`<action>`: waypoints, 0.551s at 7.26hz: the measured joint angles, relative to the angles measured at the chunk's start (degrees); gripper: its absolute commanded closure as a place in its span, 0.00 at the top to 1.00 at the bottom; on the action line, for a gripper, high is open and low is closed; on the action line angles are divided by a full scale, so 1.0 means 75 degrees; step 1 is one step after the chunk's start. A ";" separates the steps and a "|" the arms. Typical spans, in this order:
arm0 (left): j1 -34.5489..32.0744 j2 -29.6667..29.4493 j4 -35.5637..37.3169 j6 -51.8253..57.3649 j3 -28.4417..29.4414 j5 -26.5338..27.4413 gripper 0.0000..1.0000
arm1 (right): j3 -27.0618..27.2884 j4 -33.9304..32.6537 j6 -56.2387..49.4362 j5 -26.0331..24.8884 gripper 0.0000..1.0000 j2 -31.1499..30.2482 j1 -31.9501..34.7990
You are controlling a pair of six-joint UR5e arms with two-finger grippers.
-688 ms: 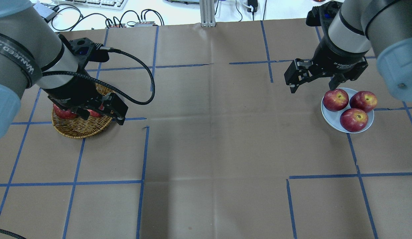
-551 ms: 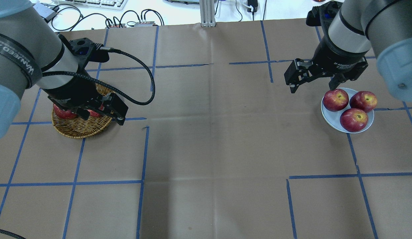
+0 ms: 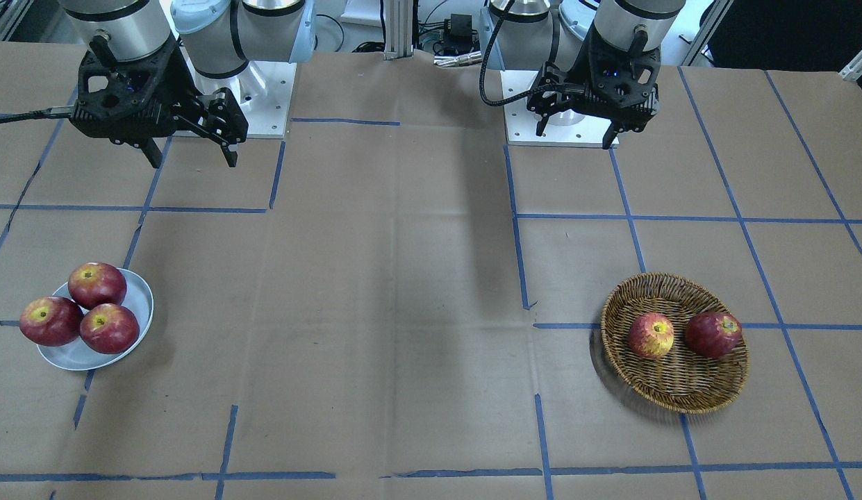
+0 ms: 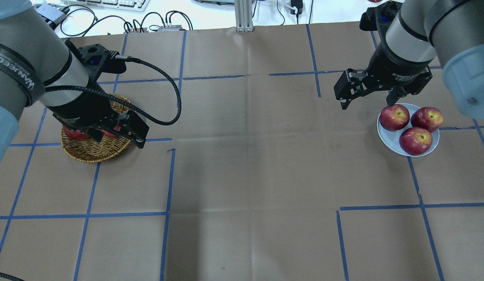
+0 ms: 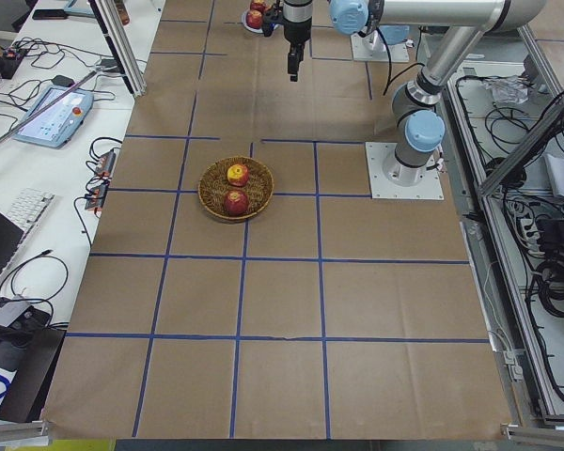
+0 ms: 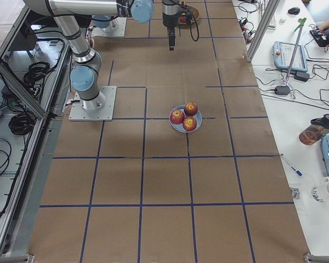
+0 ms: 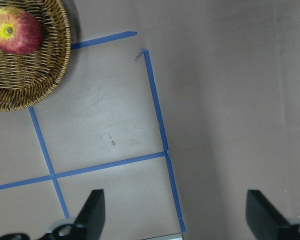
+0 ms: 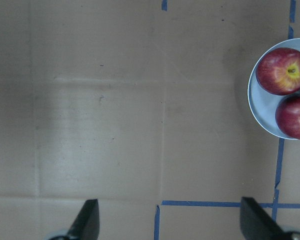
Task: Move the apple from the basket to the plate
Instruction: 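Lower the left gripper into the wicker basket toward the yellow-red apple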
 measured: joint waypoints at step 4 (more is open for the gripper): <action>0.0003 0.0135 -0.0114 -0.0062 -0.0089 0.0009 0.99 | -0.0003 -0.0001 0.0000 0.0003 1.00 0.0000 0.0000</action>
